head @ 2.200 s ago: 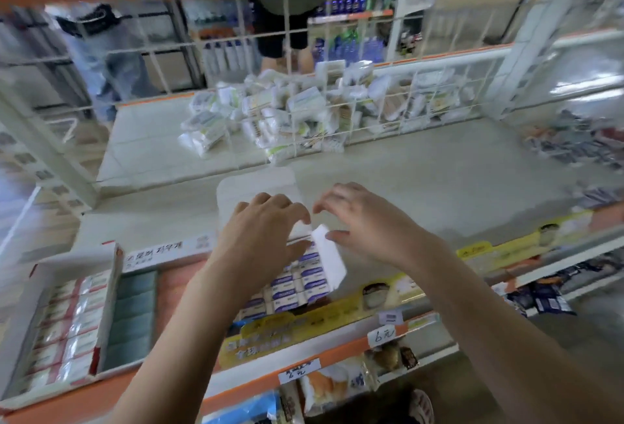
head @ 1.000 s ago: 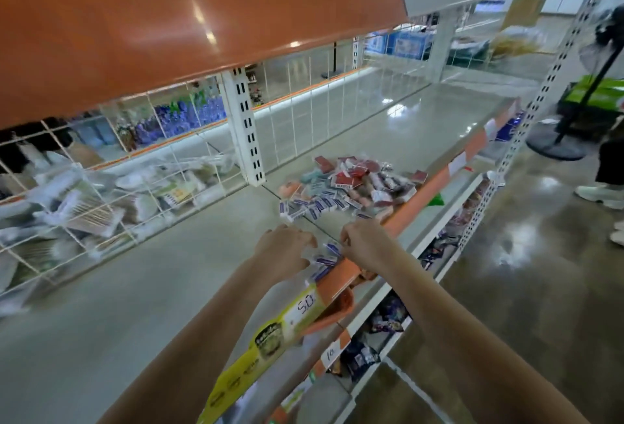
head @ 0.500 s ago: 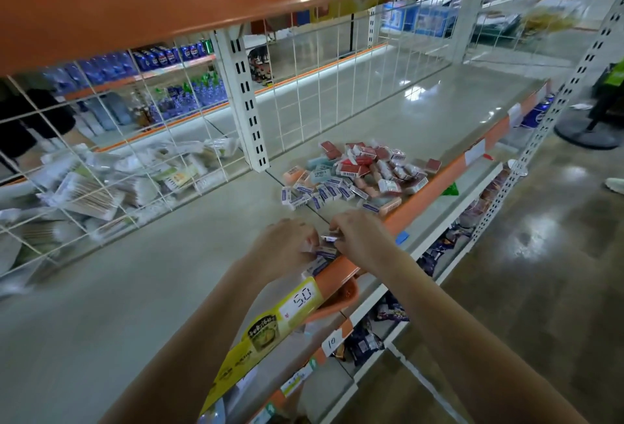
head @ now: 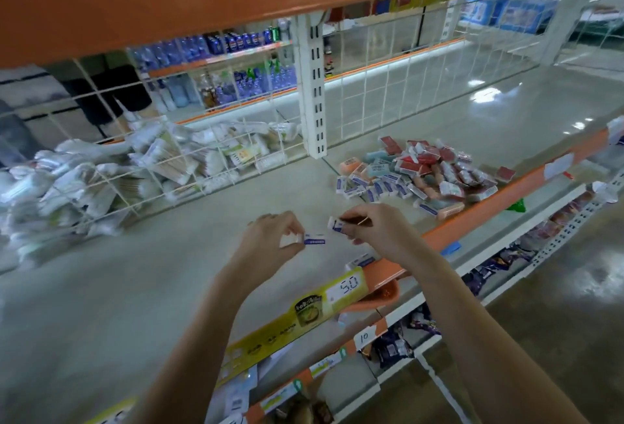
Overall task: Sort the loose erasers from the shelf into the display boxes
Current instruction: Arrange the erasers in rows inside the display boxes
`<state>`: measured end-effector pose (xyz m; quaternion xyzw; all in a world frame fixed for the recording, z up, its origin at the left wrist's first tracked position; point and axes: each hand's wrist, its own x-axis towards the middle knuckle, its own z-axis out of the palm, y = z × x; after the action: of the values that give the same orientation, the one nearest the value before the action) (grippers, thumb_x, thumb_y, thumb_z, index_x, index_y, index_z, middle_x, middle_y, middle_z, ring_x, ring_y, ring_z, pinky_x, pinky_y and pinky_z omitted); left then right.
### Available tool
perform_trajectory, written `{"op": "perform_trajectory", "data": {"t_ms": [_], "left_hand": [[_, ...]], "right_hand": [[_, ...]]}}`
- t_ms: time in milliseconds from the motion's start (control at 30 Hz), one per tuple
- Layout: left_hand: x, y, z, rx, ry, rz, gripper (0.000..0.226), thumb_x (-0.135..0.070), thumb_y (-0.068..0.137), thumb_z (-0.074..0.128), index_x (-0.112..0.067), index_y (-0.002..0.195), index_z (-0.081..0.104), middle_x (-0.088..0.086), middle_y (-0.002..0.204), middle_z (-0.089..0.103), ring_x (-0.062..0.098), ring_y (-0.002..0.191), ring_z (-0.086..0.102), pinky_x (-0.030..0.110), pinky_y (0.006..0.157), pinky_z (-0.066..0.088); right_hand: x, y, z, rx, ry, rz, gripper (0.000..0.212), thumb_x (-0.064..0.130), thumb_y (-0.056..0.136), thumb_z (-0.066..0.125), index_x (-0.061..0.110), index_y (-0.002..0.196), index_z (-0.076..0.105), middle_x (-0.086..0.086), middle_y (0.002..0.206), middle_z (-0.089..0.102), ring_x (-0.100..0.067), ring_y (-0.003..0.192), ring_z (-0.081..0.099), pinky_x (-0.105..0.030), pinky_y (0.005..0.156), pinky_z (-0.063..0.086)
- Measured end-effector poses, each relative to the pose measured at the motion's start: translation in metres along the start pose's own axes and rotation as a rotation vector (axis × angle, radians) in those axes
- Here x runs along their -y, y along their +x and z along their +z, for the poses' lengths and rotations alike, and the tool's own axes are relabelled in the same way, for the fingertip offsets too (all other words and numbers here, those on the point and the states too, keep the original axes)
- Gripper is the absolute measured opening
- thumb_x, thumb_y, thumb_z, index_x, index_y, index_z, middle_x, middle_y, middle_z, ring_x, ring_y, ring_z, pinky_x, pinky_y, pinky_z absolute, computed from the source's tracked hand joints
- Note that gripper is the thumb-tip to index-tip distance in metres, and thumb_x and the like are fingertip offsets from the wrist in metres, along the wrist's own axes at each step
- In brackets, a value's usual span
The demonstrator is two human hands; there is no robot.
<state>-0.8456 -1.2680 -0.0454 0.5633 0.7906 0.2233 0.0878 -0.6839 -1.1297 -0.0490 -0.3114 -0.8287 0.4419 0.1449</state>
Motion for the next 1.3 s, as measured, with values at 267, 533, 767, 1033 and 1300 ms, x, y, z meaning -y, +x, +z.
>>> {"op": "perform_trajectory", "data": {"t_ms": [267, 533, 767, 1033, 1300], "left_hand": [[0.053, -0.099, -0.053, -0.220, -0.004, -0.254, 0.014, -0.024, 0.079, 0.071, -0.027, 0.090, 0.061, -0.008, 0.085, 0.058, 0.010, 0.082, 0.054, 0.030, 0.072, 0.042], [0.093, -0.191, -0.096, -0.373, 0.029, -0.408, 0.016, -0.022, 0.078, 0.073, -0.028, 0.087, 0.062, -0.011, 0.082, 0.058, 0.006, 0.080, 0.053, 0.020, 0.066, 0.038], [0.132, -0.257, -0.137, -0.437, 0.079, -0.473, 0.015, -0.019, 0.077, 0.073, -0.023, 0.089, 0.065, -0.012, 0.080, 0.056, 0.011, 0.083, 0.055, 0.024, 0.068, 0.038], [0.176, -0.323, -0.168, -0.493, 0.165, -0.491, 0.019, -0.016, 0.072, 0.078, -0.024, 0.086, 0.068, -0.019, 0.080, 0.056, 0.011, 0.081, 0.055, 0.027, 0.069, 0.040], [0.212, -0.361, -0.176, -0.466, 0.167, -0.465, 0.018, -0.015, 0.072, 0.077, -0.020, 0.087, 0.068, -0.008, 0.089, 0.068, 0.018, 0.088, 0.061, 0.035, 0.075, 0.049]], "right_hand": [[0.059, 0.003, 0.073, 0.219, 0.458, -0.024, 0.017, 0.000, 0.085, 0.062, 0.014, 0.092, 0.068, -0.007, 0.082, 0.066, -0.016, 0.066, 0.068, -0.022, 0.066, 0.056], [0.128, -0.008, 0.160, 0.482, 0.449, -0.027, 0.026, 0.003, 0.077, 0.072, 0.024, 0.094, 0.069, 0.000, 0.093, 0.073, -0.009, 0.084, 0.069, -0.014, 0.075, 0.052], [0.187, -0.026, 0.226, 0.457, 0.330, -0.180, 0.023, 0.010, 0.076, 0.075, 0.027, 0.090, 0.068, 0.001, 0.086, 0.073, -0.008, 0.078, 0.068, -0.021, 0.076, 0.053], [0.233, -0.050, 0.290, 0.390, 0.149, -0.405, 0.016, 0.013, 0.083, 0.069, 0.025, 0.093, 0.065, 0.009, 0.078, 0.067, -0.002, 0.067, 0.061, -0.012, 0.065, 0.048], [0.248, -0.070, 0.338, 0.337, -0.220, -0.629, 0.024, 0.025, 0.083, 0.068, 0.019, 0.107, 0.066, 0.013, 0.088, 0.055, -0.009, 0.092, 0.054, -0.019, 0.080, 0.039]]}}
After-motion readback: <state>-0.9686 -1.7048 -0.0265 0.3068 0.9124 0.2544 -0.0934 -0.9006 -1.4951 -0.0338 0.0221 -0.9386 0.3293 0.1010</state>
